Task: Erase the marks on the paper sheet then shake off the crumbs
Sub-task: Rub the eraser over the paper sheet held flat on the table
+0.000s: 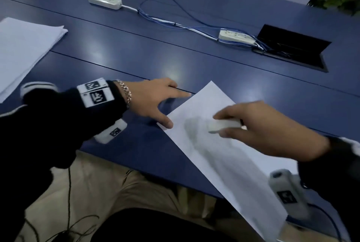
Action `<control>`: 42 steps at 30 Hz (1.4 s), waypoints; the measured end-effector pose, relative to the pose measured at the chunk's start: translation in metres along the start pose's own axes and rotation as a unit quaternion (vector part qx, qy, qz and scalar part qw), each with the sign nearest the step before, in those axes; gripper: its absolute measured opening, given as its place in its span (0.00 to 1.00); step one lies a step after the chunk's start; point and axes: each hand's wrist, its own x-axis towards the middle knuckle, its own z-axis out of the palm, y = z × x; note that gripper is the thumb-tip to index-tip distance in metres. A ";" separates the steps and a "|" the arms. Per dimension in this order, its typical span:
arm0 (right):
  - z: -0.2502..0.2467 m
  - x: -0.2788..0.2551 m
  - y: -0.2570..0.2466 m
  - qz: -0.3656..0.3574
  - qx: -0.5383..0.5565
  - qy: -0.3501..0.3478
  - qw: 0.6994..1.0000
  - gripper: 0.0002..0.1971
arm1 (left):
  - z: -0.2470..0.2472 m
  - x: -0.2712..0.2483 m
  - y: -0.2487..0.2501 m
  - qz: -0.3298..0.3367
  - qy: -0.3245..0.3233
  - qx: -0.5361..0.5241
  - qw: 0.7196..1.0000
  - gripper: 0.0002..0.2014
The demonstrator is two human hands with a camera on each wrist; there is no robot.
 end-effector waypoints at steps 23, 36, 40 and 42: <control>0.033 0.077 -0.016 -0.106 -0.030 -0.079 0.991 0.20 | 0.014 0.028 0.002 -0.071 -0.091 0.091 0.989 0.63; 0.031 0.081 -0.013 -0.129 -0.040 -0.067 0.989 0.19 | 0.012 0.028 0.005 -0.083 -0.096 0.103 0.987 0.64; 0.024 0.103 0.003 -0.075 -0.079 0.042 0.993 0.16 | 0.010 0.026 0.007 -0.093 -0.104 0.107 0.984 0.62; 0.027 0.095 -0.004 -0.100 -0.075 0.016 0.992 0.16 | 0.009 0.026 0.007 -0.090 -0.104 0.108 0.985 0.62</control>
